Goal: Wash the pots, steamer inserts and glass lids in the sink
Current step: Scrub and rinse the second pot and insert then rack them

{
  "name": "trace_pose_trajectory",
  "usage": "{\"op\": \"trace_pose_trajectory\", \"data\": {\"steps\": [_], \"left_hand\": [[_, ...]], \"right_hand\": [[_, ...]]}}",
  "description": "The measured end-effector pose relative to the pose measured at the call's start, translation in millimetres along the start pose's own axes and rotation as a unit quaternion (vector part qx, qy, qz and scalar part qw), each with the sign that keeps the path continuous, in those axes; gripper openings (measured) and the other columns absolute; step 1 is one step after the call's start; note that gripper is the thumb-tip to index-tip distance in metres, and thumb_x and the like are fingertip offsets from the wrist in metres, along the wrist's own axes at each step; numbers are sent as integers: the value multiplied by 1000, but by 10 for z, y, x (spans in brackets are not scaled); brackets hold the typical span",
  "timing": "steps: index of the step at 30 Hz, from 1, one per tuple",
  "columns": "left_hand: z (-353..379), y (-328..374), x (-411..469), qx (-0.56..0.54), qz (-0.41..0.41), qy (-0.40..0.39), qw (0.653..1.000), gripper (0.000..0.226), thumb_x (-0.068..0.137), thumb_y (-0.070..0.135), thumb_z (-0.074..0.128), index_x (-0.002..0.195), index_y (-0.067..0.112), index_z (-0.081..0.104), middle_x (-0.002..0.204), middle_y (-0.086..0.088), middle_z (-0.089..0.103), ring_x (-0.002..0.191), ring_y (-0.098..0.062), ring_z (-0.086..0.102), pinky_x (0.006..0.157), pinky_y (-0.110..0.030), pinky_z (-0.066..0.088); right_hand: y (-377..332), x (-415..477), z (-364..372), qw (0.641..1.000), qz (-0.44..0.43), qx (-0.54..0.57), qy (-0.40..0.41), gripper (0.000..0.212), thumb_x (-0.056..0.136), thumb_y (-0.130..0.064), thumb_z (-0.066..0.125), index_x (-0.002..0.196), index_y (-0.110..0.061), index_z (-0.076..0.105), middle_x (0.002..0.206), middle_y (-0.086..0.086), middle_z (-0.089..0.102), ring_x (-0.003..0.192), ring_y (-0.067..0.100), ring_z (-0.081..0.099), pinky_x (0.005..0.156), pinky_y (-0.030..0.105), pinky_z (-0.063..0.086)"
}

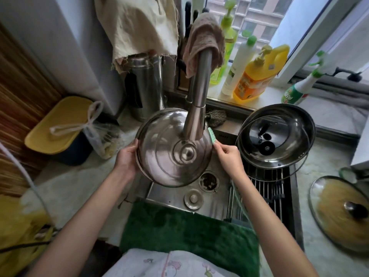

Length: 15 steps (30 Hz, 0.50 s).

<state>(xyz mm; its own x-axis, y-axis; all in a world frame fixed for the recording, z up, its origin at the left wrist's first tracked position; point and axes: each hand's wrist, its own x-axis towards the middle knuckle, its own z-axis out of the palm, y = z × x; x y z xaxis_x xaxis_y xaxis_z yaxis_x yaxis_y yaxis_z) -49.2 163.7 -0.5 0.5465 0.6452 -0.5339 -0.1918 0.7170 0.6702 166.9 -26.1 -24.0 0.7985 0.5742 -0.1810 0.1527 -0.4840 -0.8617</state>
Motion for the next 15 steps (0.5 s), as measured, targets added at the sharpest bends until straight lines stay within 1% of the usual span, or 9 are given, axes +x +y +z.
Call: {"op": "trace_pose_trajectory", "data": {"steps": [2, 4, 5, 7, 9, 11, 13, 14, 15], "left_hand": [[48, 1, 15, 69, 35, -12, 997, 30, 99, 10, 34, 89, 9, 63, 73, 2, 72, 70, -10, 68, 69, -22, 55], [77, -31, -1, 127, 54, -17, 990, 39, 99, 4, 34, 74, 12, 64, 63, 6, 69, 61, -5, 66, 62, -18, 52], [92, -55, -10, 154, 60, -23, 986, 37, 98, 4, 35, 76, 12, 64, 64, 6, 70, 61, -4, 66, 60, -16, 51], [119, -93, -43, 198, 67, -40, 977, 27, 98, 6, 40, 83, 9, 62, 67, 5, 71, 64, -7, 66, 59, -16, 51], [124, -160, -40, 240, 72, -61, 966, 23, 96, 6, 42, 82, 6, 60, 65, 3, 68, 61, -9, 63, 59, -17, 50], [165, -234, -64, 301, 69, -97, 946, 25, 95, 4, 43, 74, 5, 56, 57, 4, 62, 54, -8, 57, 55, -19, 44], [215, -299, -88, 340, 70, -120, 930, 31, 95, 2, 43, 66, 7, 51, 51, 8, 57, 48, -4, 52, 51, -16, 39], [227, -320, -100, 347, 72, -119, 927, 34, 96, 2, 43, 63, 9, 50, 50, 8, 55, 47, -3, 51, 50, -16, 38], [217, -335, -90, 354, 79, -110, 925, 37, 96, 4, 43, 61, 12, 51, 50, 9, 55, 48, -3, 50, 51, -17, 38]], "right_hand": [[-25, 57, -21, 1000, 8, 25, -8, 27, 94, -24, 57, 113, -6, 67, 122, 2, 64, 112, 2, 56, 102, 31, 45], [-61, 70, -21, 999, 5, 37, -13, 26, 95, -19, 56, 112, -3, 66, 124, 6, 62, 112, 2, 56, 102, 30, 45], [-80, 64, -23, 999, -6, 52, -14, 27, 95, -17, 55, 114, -1, 65, 125, 6, 61, 109, -1, 56, 98, 25, 47], [-182, -10, -19, 994, -25, 103, -18, 28, 96, -15, 54, 118, 1, 62, 123, -2, 60, 98, -13, 57, 83, 10, 47], [-292, -146, 23, 990, -55, 119, -52, 29, 95, -17, 56, 119, -3, 62, 122, -8, 59, 97, -13, 59, 78, 8, 46], [-337, -292, 78, 990, -105, 36, -88, 31, 92, -33, 58, 120, -21, 64, 121, -8, 63, 103, 0, 64, 83, 19, 51], [-295, -330, 51, 977, -141, -132, -91, 35, 87, -52, 52, 121, -44, 59, 110, -10, 70, 90, 7, 68, 74, 33, 55], [-268, -285, -11, 971, -131, -184, -80, 35, 87, -54, 51, 120, -46, 59, 108, -10, 71, 86, 7, 69, 70, 36, 55], [-249, -226, -74, 974, -99, -193, -64, 33, 89, -50, 52, 119, -42, 62, 110, -12, 70, 87, 7, 69, 69, 37, 56]]}}
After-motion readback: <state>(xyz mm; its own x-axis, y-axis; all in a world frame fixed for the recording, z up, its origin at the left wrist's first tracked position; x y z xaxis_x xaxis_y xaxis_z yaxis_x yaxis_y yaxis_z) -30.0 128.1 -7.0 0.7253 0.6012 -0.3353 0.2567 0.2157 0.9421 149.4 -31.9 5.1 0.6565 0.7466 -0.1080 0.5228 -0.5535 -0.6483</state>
